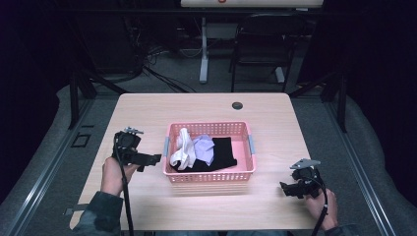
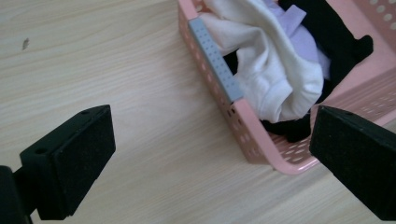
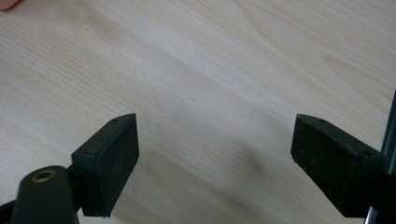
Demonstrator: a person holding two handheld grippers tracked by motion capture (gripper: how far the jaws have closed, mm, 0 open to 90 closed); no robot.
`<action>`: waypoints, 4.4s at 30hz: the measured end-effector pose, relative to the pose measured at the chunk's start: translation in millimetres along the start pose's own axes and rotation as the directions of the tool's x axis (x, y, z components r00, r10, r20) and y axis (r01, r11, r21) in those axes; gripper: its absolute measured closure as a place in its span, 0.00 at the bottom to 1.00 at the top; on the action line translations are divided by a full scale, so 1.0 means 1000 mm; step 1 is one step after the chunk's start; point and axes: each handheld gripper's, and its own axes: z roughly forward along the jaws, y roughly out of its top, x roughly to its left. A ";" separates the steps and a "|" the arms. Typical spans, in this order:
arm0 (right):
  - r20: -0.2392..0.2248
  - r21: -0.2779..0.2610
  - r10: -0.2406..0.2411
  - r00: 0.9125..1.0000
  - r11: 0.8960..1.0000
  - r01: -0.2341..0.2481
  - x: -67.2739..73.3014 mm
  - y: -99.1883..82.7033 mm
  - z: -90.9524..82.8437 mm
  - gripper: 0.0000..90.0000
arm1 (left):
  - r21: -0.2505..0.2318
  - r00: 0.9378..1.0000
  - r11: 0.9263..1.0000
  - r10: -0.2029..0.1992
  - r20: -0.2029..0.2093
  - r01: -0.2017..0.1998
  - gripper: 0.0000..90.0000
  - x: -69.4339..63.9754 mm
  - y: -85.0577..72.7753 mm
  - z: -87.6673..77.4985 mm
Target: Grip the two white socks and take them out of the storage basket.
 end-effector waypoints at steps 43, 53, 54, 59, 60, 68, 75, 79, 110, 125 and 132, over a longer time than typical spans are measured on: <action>-0.012 0.001 0.008 1.000 1.000 -0.008 -0.001 0.000 0.001 0.16 | 0.307 0.981 0.932 0.172 0.094 -0.193 0.62 -0.061 0.093 0.100; -0.015 -0.001 -0.005 1.000 1.000 0.005 -0.001 0.002 0.001 0.16 | 0.324 0.971 0.916 0.232 0.055 -0.238 0.94 -0.065 0.094 0.105; -0.020 0.001 -0.006 1.000 1.000 0.006 -0.001 0.002 0.001 0.16 | 0.321 0.971 0.917 0.233 0.054 -0.238 0.96 -0.065 0.094 0.104; -0.028 0.001 -0.012 1.000 1.000 0.012 -0.001 0.004 0.003 0.16 | 0.302 0.972 0.924 0.228 0.051 -0.233 0.96 -0.062 0.094 0.095; -0.035 -0.001 -0.013 0.999 1.000 0.013 0.000 0.005 0.004 0.16 | 0.298 0.973 0.927 0.222 0.054 -0.228 0.96 -0.060 0.093 0.092; -0.038 0.005 -0.020 0.999 1.000 0.020 0.000 0.007 0.006 0.16 | 0.315 0.972 0.920 0.228 0.058 -0.234 0.84 -0.060 0.090 0.093; -0.028 0.005 -0.016 0.999 1.000 0.016 0.000 0.005 0.005 0.16 | 0.325 0.959 0.906 0.284 0.010 -0.272 0.75 -0.075 0.097 0.105; -0.032 0.006 -0.018 0.999 1.000 0.018 0.000 0.005 0.004 0.16 | 0.311 0.953 0.905 0.303 0.004 -0.289 0.87 -0.080 0.099 0.105; -0.021 0.016 -0.037 0.999 0.999 0.037 0.004 0.006 0.004 0.16 | 0.269 0.953 0.916 0.268 0.142 -0.298 0.98 -0.076 0.139 0.042; -0.022 0.018 -0.032 0.999 0.999 0.033 0.004 0.004 0.004 0.16 | 0.270 0.955 0.916 0.277 0.110 -0.297 0.98 -0.065 0.147 0.015; -0.022 0.020 -0.033 0.999 0.999 0.034 0.004 0.004 0.004 0.16 | 0.265 0.959 0.921 0.271 0.086 -0.284 0.98 -0.051 0.145 -0.001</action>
